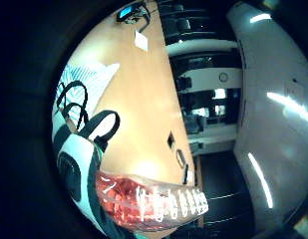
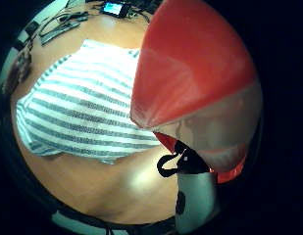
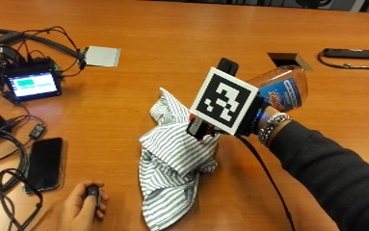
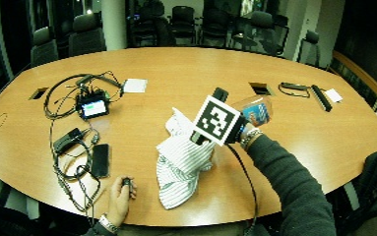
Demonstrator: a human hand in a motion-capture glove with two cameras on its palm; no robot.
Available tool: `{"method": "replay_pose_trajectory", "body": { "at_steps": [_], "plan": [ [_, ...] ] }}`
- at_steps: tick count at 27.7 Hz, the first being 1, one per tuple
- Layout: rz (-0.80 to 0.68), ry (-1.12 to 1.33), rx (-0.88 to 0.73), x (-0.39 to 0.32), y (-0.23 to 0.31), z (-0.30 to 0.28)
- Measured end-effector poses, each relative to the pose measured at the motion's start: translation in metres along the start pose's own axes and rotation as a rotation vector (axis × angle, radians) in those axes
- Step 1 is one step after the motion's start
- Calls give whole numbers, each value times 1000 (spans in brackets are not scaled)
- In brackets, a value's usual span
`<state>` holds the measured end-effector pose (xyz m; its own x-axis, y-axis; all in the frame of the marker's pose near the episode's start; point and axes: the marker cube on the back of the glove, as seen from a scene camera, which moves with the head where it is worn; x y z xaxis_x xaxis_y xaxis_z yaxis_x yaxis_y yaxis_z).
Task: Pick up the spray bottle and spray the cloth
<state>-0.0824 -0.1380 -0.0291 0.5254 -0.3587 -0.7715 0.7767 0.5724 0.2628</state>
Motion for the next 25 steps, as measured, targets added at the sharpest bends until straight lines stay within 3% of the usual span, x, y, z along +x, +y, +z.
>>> {"method": "replay_pose_trajectory", "body": {
  "at_steps": [12,25],
  "plan": [
    [7,-18,29,-4,1,-1],
    [254,-157,200,51,-10,-57]
  ]
}}
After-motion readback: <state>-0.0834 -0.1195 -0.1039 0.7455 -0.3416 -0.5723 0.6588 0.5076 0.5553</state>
